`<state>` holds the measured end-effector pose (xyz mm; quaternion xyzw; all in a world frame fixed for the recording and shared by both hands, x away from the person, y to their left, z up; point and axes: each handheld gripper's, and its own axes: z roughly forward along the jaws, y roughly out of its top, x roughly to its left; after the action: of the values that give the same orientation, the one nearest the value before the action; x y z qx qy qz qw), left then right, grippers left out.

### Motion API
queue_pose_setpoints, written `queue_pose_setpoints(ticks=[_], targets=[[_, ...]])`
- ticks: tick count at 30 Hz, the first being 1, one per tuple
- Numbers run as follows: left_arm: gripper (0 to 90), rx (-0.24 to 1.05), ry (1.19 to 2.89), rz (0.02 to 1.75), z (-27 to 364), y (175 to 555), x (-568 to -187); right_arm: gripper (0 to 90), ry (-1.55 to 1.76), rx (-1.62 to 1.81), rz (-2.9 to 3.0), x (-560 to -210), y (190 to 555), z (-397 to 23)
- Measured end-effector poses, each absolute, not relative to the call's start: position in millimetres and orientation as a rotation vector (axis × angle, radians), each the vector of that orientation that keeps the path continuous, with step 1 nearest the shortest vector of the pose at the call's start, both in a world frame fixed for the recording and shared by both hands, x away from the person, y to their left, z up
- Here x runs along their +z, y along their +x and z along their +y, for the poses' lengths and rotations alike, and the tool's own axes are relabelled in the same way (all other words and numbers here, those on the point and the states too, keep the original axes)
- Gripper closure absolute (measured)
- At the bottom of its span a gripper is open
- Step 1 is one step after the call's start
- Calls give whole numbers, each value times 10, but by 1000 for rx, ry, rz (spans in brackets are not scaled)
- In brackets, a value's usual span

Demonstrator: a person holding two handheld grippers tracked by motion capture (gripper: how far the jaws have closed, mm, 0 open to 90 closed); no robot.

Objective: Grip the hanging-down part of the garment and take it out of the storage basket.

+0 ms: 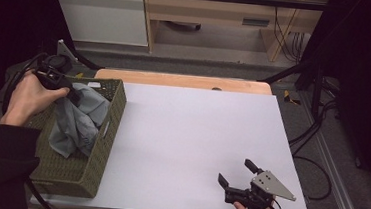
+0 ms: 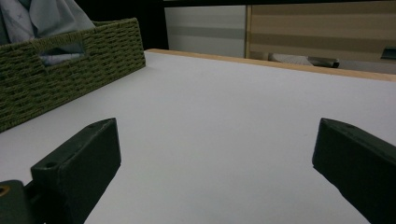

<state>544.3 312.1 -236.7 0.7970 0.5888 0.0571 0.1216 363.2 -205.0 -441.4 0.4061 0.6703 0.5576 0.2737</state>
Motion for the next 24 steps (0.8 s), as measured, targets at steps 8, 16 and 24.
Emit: queue_pose_setpoints(ticks=[8,16,24], targets=[[835,163,2332,1712,3110,5439,-2331,13,1089,1497,1805,-4424,3638,-2054],[836,169,2330,1713,3097,5436,-2264,13,1098,1494,1804,-4424,3643,-2055],[836,201,2313,1695,3097,5396,-2141,13,1095,1491,1813,-4428,3647,-2047]])
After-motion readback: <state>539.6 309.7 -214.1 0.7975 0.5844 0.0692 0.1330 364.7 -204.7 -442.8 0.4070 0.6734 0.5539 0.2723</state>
